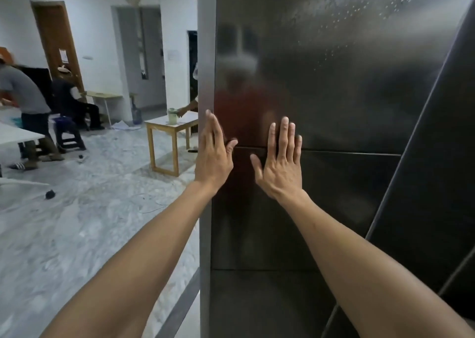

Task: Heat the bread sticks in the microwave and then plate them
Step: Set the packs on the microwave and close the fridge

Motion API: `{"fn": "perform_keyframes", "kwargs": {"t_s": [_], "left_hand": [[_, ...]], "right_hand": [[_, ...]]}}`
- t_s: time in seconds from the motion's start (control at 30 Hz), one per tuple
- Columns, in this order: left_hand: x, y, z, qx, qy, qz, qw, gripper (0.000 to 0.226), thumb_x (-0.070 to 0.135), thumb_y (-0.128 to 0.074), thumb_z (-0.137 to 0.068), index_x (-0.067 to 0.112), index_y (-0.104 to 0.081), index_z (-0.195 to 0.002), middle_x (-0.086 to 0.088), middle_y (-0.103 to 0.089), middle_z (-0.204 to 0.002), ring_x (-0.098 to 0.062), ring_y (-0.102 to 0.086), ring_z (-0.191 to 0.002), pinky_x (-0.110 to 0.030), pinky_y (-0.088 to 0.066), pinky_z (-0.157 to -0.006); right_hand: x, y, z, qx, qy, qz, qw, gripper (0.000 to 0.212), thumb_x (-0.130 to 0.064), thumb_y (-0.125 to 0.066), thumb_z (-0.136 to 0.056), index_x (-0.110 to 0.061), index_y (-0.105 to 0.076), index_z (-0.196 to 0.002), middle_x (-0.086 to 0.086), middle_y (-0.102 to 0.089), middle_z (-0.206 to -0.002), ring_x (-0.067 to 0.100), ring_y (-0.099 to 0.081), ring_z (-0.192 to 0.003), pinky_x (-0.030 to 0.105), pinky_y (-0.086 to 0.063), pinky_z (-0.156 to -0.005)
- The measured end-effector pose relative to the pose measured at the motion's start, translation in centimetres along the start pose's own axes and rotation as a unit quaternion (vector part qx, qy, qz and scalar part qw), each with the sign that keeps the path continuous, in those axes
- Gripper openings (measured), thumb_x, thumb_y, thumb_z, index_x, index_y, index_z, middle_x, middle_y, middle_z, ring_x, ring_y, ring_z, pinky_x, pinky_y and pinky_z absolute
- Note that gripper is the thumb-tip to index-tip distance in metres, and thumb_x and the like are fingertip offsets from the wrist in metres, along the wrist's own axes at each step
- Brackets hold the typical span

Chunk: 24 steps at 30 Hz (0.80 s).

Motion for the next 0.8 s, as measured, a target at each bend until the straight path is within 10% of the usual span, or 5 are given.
{"fn": "perform_keyframes", "kwargs": {"t_s": [0.1, 0.23, 0.57, 0.8], "left_hand": [[-1.1, -0.9, -1.2, -0.008, 0.003, 0.023, 1.0, 0.078, 0.042, -0.042, -0.102, -0.001, -0.003, -0.153, -0.017, -0.008, -0.162, -0.032, -0.028, -0.145, -0.044, -0.047, -0.105], [-2.7, -2.8, -2.9, -0.038, 0.012, 0.078, 0.996, 0.079, 0.04, -0.045, -0.101, 0.004, 0.0, -0.155, -0.012, -0.007, -0.163, -0.028, -0.019, -0.148, -0.031, -0.027, -0.112], [-6.6, -9.3, -8.0, -0.048, 0.021, 0.183, 0.982, 0.083, 0.029, -0.055, -0.098, 0.018, 0.003, -0.156, -0.017, -0.043, -0.144, -0.03, -0.047, -0.13, -0.04, -0.04, -0.109], [-9.3, -16.1, -12.2, -0.068, -0.012, 0.251, 0.965, 0.082, 0.03, -0.055, -0.098, 0.018, 0.001, -0.156, -0.018, -0.055, -0.115, -0.014, -0.053, -0.099, -0.022, -0.04, -0.087]], "right_hand": [[-0.1, -0.9, -1.2, 0.0, -0.008, 0.019, 1.0, 0.086, -0.056, -0.034, -0.1, -0.007, 0.005, -0.159, 0.018, 0.015, -0.164, 0.034, 0.014, -0.152, 0.054, -0.002, -0.123], [0.0, -2.8, -2.4, -0.004, -0.022, 0.049, 0.999, 0.086, -0.056, -0.035, -0.1, -0.009, 0.006, -0.159, 0.018, 0.014, -0.164, 0.034, 0.013, -0.152, 0.053, -0.002, -0.123], [1.1, -8.3, -6.6, -0.013, -0.051, 0.103, 0.993, 0.084, -0.055, -0.032, -0.101, -0.008, 0.009, -0.158, 0.017, 0.021, -0.163, 0.033, 0.021, -0.15, 0.053, 0.004, -0.122], [3.0, -13.1, -9.8, 0.037, -0.075, 0.177, 0.981, 0.082, -0.054, -0.036, -0.101, -0.006, -0.003, -0.159, 0.02, 0.009, -0.164, 0.035, 0.013, -0.151, 0.053, 0.002, -0.122]]}}
Point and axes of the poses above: each hand's wrist, its own z-axis away from the middle knuckle, its own y-axis out of the back of the hand, x = y × z, the point moved 3 cm from there along -z, towards the middle knuckle
